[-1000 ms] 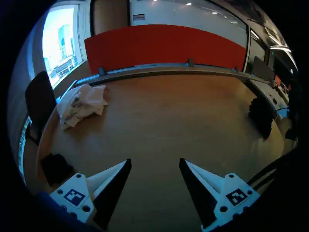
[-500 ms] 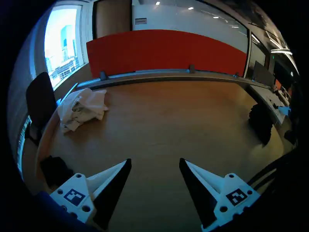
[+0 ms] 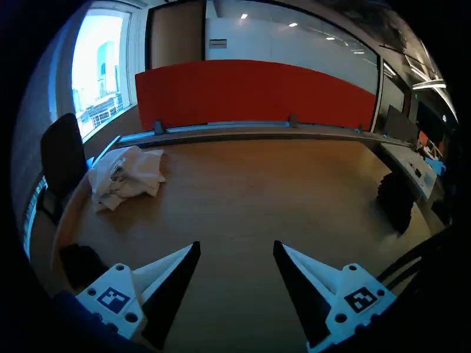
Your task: Fold towel
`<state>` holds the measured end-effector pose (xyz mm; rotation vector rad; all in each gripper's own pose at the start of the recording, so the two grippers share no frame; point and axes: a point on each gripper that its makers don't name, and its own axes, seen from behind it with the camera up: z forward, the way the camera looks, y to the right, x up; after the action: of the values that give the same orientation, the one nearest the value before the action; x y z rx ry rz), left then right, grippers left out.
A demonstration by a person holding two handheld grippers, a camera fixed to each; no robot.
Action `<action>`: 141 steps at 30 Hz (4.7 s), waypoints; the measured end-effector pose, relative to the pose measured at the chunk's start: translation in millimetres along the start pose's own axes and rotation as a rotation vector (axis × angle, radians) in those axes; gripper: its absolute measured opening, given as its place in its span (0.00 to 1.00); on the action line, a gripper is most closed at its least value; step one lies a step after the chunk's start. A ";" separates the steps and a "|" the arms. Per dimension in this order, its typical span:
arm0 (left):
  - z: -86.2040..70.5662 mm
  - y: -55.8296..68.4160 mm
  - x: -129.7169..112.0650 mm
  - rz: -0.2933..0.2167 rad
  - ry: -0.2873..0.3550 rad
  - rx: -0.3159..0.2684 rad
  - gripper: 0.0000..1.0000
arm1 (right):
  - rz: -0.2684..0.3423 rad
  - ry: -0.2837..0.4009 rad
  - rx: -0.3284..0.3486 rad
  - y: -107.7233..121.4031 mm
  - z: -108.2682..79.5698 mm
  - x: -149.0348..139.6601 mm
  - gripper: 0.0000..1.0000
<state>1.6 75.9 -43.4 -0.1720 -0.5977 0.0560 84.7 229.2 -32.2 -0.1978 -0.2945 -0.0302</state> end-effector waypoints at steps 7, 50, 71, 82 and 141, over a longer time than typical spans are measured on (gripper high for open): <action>-1.0 -6.7 20.8 -0.006 0.075 0.027 0.92 | 0.024 0.038 0.013 -9.4 0.4 15.5 0.92; -22.8 -36.3 125.7 -0.101 0.446 0.061 0.92 | -0.032 0.212 0.169 -202.0 -17.1 97.3 0.92; -24.2 -30.5 132.0 -0.051 0.497 0.042 0.92 | 0.010 0.191 0.191 -237.6 -27.5 99.6 0.92; -25.3 -39.7 125.7 -0.052 0.530 0.074 0.92 | 0.016 0.172 0.189 -243.4 -32.0 98.6 0.92; 48.7 -74.1 -6.5 -0.050 0.626 0.140 0.92 | -0.010 0.222 0.150 -274.8 -18.7 35.2 0.92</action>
<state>-31.1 9.4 5.7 -0.0319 0.0271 -0.0065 107.6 -43.9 12.6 -0.0426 -0.0757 -0.0394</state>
